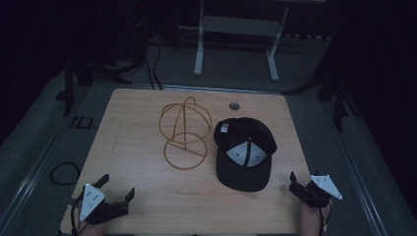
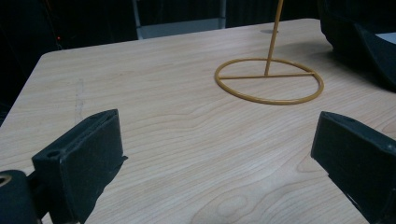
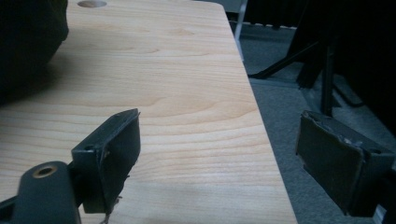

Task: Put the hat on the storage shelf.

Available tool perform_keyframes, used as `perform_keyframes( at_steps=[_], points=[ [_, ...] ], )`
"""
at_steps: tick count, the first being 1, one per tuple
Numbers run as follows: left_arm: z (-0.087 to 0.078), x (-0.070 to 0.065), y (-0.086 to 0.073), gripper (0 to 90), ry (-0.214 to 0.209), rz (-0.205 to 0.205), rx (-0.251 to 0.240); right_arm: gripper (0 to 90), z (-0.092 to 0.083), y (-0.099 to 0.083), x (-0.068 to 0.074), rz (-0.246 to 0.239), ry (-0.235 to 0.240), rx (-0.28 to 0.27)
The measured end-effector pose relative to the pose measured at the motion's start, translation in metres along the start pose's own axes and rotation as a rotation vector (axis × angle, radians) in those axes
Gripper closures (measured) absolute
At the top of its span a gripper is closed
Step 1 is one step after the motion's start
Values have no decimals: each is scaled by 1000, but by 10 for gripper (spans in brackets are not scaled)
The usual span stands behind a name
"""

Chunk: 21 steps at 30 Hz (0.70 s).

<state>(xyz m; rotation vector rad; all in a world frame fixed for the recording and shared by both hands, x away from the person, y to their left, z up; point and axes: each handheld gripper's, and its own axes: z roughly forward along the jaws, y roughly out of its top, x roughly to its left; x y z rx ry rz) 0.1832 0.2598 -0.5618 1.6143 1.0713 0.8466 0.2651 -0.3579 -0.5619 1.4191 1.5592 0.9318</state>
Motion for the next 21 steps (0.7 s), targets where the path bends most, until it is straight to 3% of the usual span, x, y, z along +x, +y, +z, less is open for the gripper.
perform_keyframes(
  at_steps=[9,16,21],
  points=[
    [5,-7,0,28,-29,8,2,138,0,0,-2,21,23,2],
    [8,-14,2,27,-56,10,-4,130,1,2,-1,35,107,28],
    [7,-17,4,28,-67,-3,-13,128,-5,17,-2,43,150,39]
  ],
)
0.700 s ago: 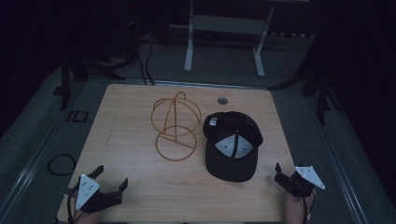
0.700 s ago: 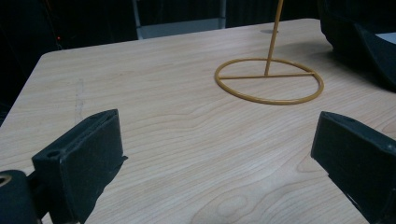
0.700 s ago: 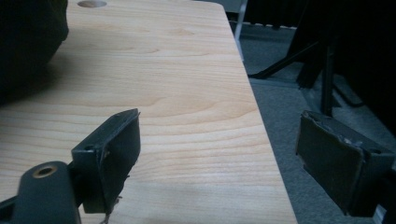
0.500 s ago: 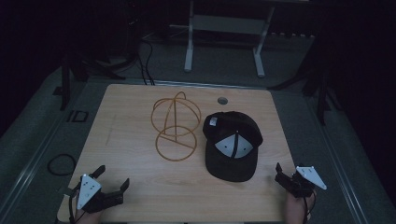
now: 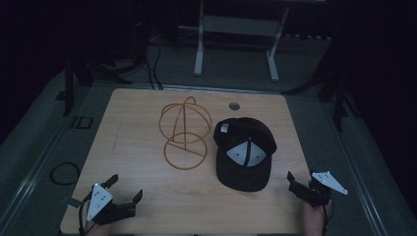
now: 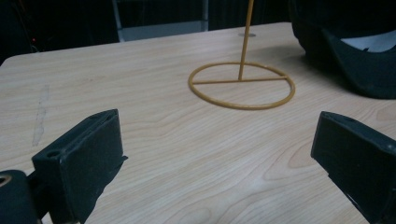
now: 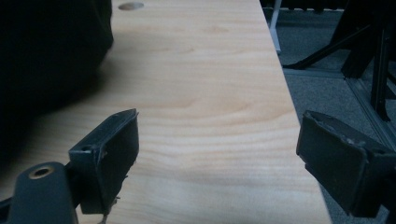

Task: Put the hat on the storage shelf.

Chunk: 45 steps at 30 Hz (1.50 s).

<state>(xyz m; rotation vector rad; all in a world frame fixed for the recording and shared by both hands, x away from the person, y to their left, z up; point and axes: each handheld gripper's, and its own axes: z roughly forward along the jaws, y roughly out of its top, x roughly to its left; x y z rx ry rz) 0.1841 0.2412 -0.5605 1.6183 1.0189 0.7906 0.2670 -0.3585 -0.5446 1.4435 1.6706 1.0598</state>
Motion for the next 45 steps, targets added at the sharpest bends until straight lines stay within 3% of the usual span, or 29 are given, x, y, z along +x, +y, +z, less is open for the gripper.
perform_keyframes(
  at_steps=[2,8,13,18,21,23,29,34,38,41,43,45],
  points=[
    [0,-2,1,27,-6,1,-5,127,-3,4,1,2,4,-10],
    [2,-7,1,27,-23,-2,4,127,-17,38,13,-39,47,-28],
    [3,-11,2,27,-26,37,15,123,-19,60,22,-56,93,-42],
    [3,-10,2,27,-46,-18,4,125,-17,80,30,-58,121,-60],
    [1,-11,4,41,-72,-64,11,125,-14,92,35,-88,142,-43],
    [1,-13,5,42,-83,-68,11,123,-12,99,39,-103,158,-36],
    [3,-21,7,41,-78,-21,100,123,-2,118,50,-129,181,-38],
    [1,-25,12,41,-84,-24,94,123,13,125,62,-117,166,-25],
    [-1,-26,13,37,-83,-7,94,113,28,122,72,-136,196,9],
    [0,-26,12,37,-79,-1,100,121,40,117,81,-174,162,41],
    [0,-26,12,37,-83,-6,99,139,48,116,86,-175,146,64],
    [0,-26,12,37,-83,-12,94,196,56,116,90,-190,109,91]
  ],
)
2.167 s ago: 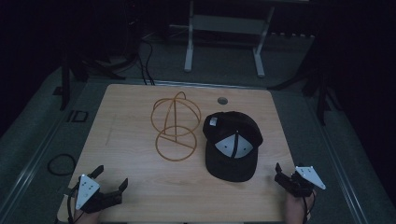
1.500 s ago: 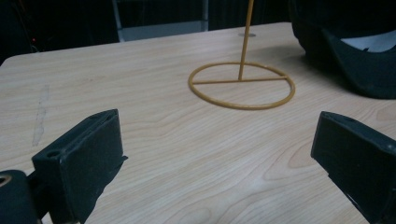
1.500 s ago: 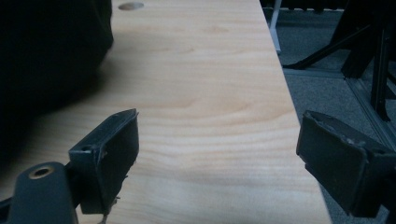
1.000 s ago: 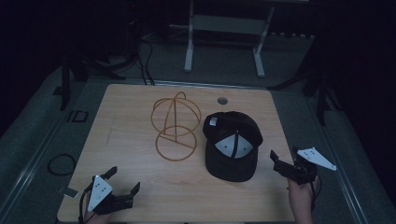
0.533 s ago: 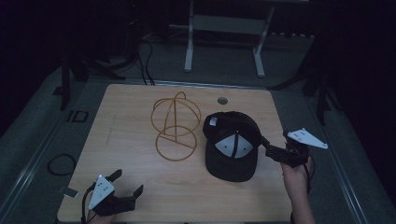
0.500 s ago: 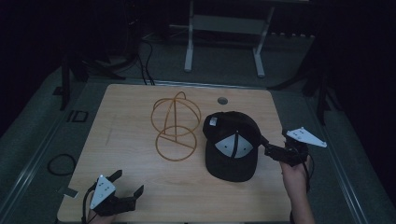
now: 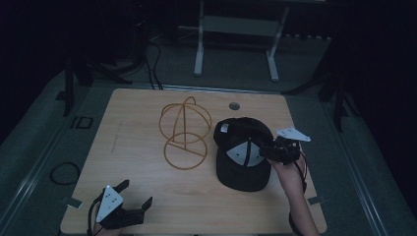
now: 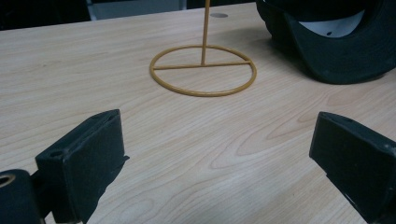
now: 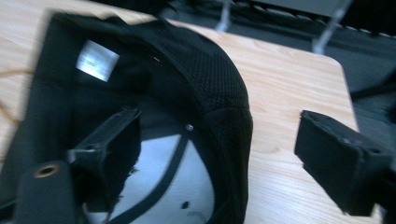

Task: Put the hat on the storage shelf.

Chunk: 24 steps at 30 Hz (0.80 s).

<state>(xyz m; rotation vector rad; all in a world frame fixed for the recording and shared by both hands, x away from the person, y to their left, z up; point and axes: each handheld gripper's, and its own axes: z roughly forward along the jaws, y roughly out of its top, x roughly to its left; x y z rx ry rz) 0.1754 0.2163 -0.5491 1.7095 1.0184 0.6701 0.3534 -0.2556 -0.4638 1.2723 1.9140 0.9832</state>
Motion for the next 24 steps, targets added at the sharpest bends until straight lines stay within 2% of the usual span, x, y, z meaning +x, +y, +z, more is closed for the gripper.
perform_keyframes(
  at_steps=[2,4,6,8,10,12,13,14,19,24],
  points=[
    [0,0,0,37,1,1,-1,232,6,1,1,6,-11,22],
    [0,1,0,38,-5,3,-1,354,11,1,4,0,-38,50],
    [0,1,0,39,-3,9,0,391,15,0,5,2,-59,73],
    [0,0,-1,39,-2,14,3,497,18,-2,5,-1,-66,96],
    [0,1,-1,39,-6,11,2,553,20,-3,5,3,-82,111],
    [0,1,-1,39,-6,9,3,659,21,-4,3,7,-97,124],
    [1,2,-1,39,-7,6,4,740,21,-5,2,5,-113,127],
    [1,2,-1,39,-5,5,5,871,21,-5,1,6,-122,128],
    [1,2,-1,39,-7,3,5,884,18,-6,-3,41,-147,77],
    [2,1,-1,39,-20,3,12,885,9,0,-3,53,-134,36]
  ],
)
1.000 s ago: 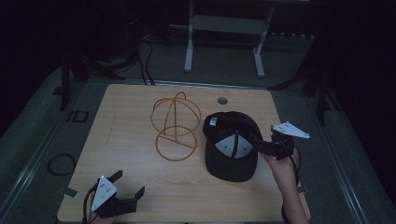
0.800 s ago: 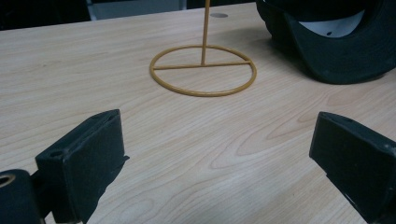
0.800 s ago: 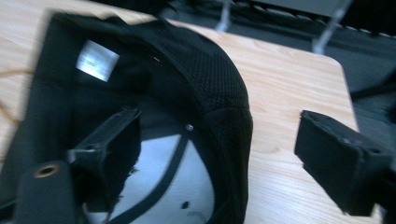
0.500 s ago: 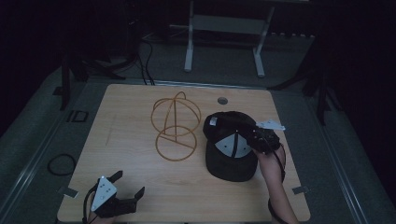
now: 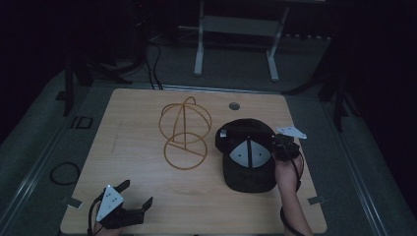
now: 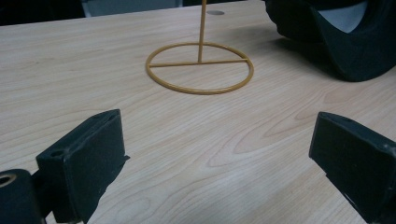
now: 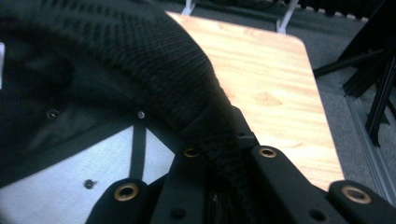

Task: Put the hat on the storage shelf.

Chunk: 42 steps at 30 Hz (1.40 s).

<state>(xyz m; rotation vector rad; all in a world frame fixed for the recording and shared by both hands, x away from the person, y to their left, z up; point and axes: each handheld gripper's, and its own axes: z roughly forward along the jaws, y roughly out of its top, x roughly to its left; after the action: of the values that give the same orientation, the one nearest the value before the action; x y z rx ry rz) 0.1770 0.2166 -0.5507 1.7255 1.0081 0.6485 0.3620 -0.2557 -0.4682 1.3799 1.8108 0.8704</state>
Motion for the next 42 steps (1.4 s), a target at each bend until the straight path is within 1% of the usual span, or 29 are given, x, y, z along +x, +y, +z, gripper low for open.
perform_keyframes(
  at_steps=[3,4,7,9,10,11,13,14,15,16,17,18,19,20,21,22,23,24,27,29,31,34,37,39,40,42],
  points=[
    [0,0,0,39,4,6,4,885,-8,7,0,-4,10,-26],
    [1,-1,0,40,11,11,14,885,-12,10,1,-4,16,-36],
    [2,0,0,40,10,-3,18,885,-23,18,2,-9,21,-70],
    [2,0,0,40,6,-8,18,885,-29,24,4,-9,35,-93],
    [2,0,0,40,6,-8,18,885,-29,24,4,-9,35,-93],
    [2,0,0,40,7,-10,19,885,-36,29,6,-16,42,-116],
    [2,-1,0,40,5,-9,19,885,-43,34,8,-19,54,-141],
    [2,-1,0,40,5,-9,19,885,-43,34,8,-19,54,-141],
    [2,-1,0,40,0,-11,18,885,-47,36,10,-29,58,-153],
    [3,-2,0,40,-6,-12,18,885,-55,41,12,-32,74,-178],
    [4,-3,1,40,-7,-12,17,885,-59,43,14,-40,77,-189],
    [4,-3,1,40,-7,-12,17,885,-59,43,14,-40,77,-189],
    [5,-5,2,40,-16,-13,16,885,-66,46,16,-52,84,-212],
    [5,-7,2,40,-19,-14,13,885,-70,48,17,-61,88,-220],
    [6,-8,3,42,-28,-15,12,885,-74,49,18,-68,86,-228],
    [6,-8,3,45,-28,-15,12,885,-74,49,18,-68,86,-228],
    [6,-8,3,45,-28,-15,12,885,-77,51,19,-81,84,-238],
    [9,-14,5,46,-47,-18,8,885,-85,53,19,-94,91,-256],
    [13,-21,10,46,-78,-35,6,885,-97,55,20,-103,118,-283],
    [19,-27,14,50,-98,-37,25,885,-105,54,22,-101,145,-296],
    [25,-33,17,53,-111,-20,53,885,-111,52,25,-101,170,-309],
    [33,-42,22,56,-150,-12,73,885,-118,44,31,-112,198,-319],
    [40,-51,29,57,-177,2,81,885,-123,39,37,-127,230,-321],
    [45,-58,35,60,-185,11,79,884,-126,36,41,-139,247,-323],
    [47,-61,39,69,-189,18,77,885,-128,34,43,-138,257,-322],
    [52,-68,46,69,-223,23,73,885,-130,32,46,-144,274,-324]
  ],
)
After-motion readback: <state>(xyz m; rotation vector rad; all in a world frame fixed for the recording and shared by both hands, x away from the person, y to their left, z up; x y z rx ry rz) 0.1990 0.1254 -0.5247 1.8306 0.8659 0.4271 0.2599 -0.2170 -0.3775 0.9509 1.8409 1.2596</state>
